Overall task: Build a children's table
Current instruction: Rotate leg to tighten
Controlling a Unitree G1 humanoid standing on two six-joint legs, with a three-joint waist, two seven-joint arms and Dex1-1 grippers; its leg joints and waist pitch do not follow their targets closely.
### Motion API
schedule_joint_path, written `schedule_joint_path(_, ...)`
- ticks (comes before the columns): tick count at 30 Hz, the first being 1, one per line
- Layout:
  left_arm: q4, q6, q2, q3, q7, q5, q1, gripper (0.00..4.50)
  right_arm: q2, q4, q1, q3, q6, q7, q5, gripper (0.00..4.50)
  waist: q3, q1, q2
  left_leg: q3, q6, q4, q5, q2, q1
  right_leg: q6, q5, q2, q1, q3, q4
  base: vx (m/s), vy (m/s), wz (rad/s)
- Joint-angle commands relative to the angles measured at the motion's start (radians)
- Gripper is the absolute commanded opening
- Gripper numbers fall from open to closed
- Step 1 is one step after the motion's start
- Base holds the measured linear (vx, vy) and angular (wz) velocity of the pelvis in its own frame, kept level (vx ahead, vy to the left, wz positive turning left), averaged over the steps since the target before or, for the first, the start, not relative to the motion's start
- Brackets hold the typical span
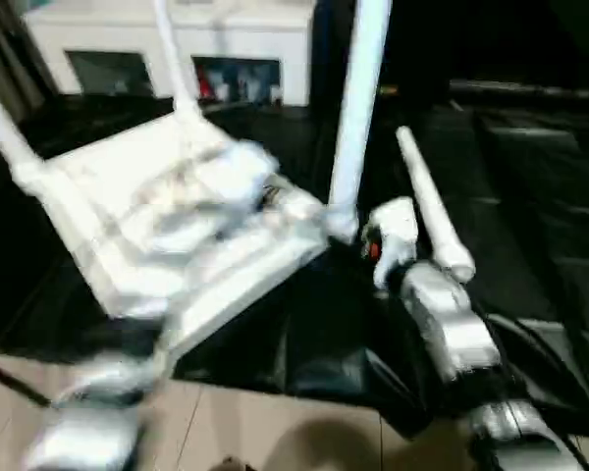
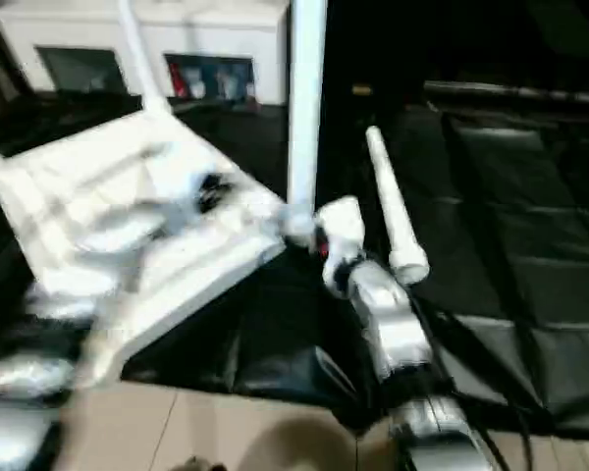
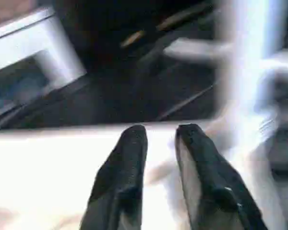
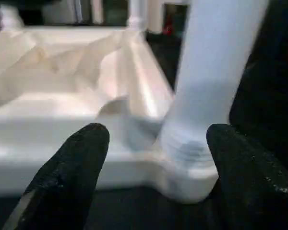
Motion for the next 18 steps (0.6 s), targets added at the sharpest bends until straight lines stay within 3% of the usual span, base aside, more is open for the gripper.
schedule_joint_path(1, -0.14, 0.111, 0.053, 0.04, 0.029, 0.058, 0.044, 1.5, -0.009, -0.062, 0.017, 0.034, 0.048, 0.034, -0.006, 3.65, -0.068, -0.001, -0.005, -0.013, 0.018, -0.07, -0.238, 0.028, 0.032, -0.187, -0.153, -0.058, 0.05, 0.038, -0.07, 0.0, 0.0, 0.0)
schedule_joint_path(3, -0.199, 0.152, 0.081, 0.059, 0.034, 0.074, 0.074, 1.68, -0.013, -0.077, 0.026, 0.038, 0.055, 0.036, -0.006, 3.65, -0.066, -0.001, 0.001, -0.015, 0.012, -0.073, -0.234, 0.03, 0.029, -0.189, -0.149, -0.059, 0.048, 0.04, -0.067, 0.0, 0.0, 0.0)
schedule_joint_path(4, -0.276, 0.209, 0.112, 0.085, 0.032, 0.095, 0.118, 1.68, -0.015, -0.088, 0.032, 0.037, 0.063, 0.029, -0.006, 3.65, -0.065, -0.001, -0.002, -0.014, 0.003, -0.073, -0.251, 0.029, 0.033, -0.191, -0.174, -0.059, 0.046, 0.04, -0.069, 0.0, 0.0, 0.0)
schedule_joint_path(5, -0.277, 0.209, 0.113, 0.085, 0.032, 0.095, 0.118, 1.85, -0.015, -0.088, 0.032, 0.037, 0.063, 0.029, -0.006, 3.65, -0.063, 0.0, -0.005, -0.014, 0.003, -0.074, -0.246, 0.029, 0.03, -0.191, -0.176, -0.059, 0.046, 0.042, -0.07, 0.0, 0.0, 0.0)
schedule_joint_path(7, -0.39, 0.317, 0.165, 0.102, 0.023, 0.116, 0.197, 1.89, -0.016, -0.103, 0.042, 0.037, 0.107, 0.019, -0.009, 3.65, -0.062, 0.002, -0.013, -0.015, 0.003, -0.076, -0.251, 0.029, 0.032, -0.187, -0.195, -0.059, 0.044, 0.043, -0.07, 0.0, 0.0, 0.0)
schedule_joint_path(8, -0.39, 0.317, 0.165, 0.102, 0.023, 0.116, 0.197, 2.03, -0.016, -0.103, 0.042, 0.037, 0.107, 0.019, -0.009, 3.65, -0.061, 0.0, -0.01, -0.015, 0.001, -0.077, -0.25, 0.029, 0.03, -0.185, -0.2, -0.058, 0.045, 0.043, -0.069, 0.0, 0.0, 0.0)
schedule_joint_path(10, -0.483, 0.444, 0.213, 0.096, 0.008, 0.138, 0.268, 2.27, -0.008, -0.093, 0.044, 0.042, 0.141, 0.014, -0.009, 3.27, -0.06, 0.003, -0.01, -0.013, -0.003, -0.076, -0.254, 0.025, 0.034, -0.176, -0.211, -0.055, 0.038, 0.044, -0.074, 0.0, 0.0, 0.0)
schedule_joint_path(12, -0.586, 0.594, 0.268, 0.084, -0.006, 0.155, 0.333, 2.33, -0.004, -0.088, 0.045, 0.049, 0.173, -0.001, -0.013, 3.23, -0.063, 0.002, -0.014, -0.017, -0.007, -0.079, -0.236, 0.029, 0.031, -0.184, -0.177, -0.058, 0.045, 0.043, -0.063, 0.0, 0.0, 0.0)
schedule_joint_path(13, -0.62, 0.639, 0.284, 0.088, -0.008, 0.162, 0.356, 1.99, -0.001, -0.079, 0.041, 0.05, 0.182, -0.007, -0.016, 3.21, -0.059, -0.001, -0.012, -0.015, -0.004, -0.079, -0.242, 0.026, 0.03, -0.183, -0.188, -0.054, 0.04, 0.043, -0.068, 0.0, 0.0, 0.0)
schedule_joint_path(14, -0.656, 0.69, 0.305, 0.106, -0.012, 0.172, 0.383, 1.85, 0.005, -0.061, 0.033, 0.05, 0.186, -0.018, -0.018, 2.87, -0.06, 0.001, -0.01, -0.015, -0.007, -0.078, -0.247, 0.025, 0.034, -0.184, -0.193, -0.055, 0.039, 0.043, -0.069, 0.0, 0.0, 0.0)
schedule_joint_path(15, -0.662, 0.7, 0.31, 0.109, -0.013, 0.175, 0.388, 1.95, 0.006, -0.058, 0.031, 0.051, 0.186, -0.02, -0.019, 2.83, -0.059, -0.001, -0.028, -0.012, -0.006, -0.078, -0.246, 0.025, 0.033, -0.184, -0.194, -0.054, 0.039, 0.043, -0.072, 0.0, 0.0, 0.0)
schedule_joint_path(18, -0.709, 0.775, 0.368, 0.151, -0.022, 0.195, 0.424, 1.43, 0.018, -0.04, 0.02, 0.057, 0.191, -0.029, -0.023, 2.6, -0.057, 0.005, -0.021, -0.015, -0.021, -0.079, -0.27, 0.025, 0.039, -0.171, -0.224, -0.055, 0.033, 0.045, -0.075, 0.0, 0.0, 0.0)
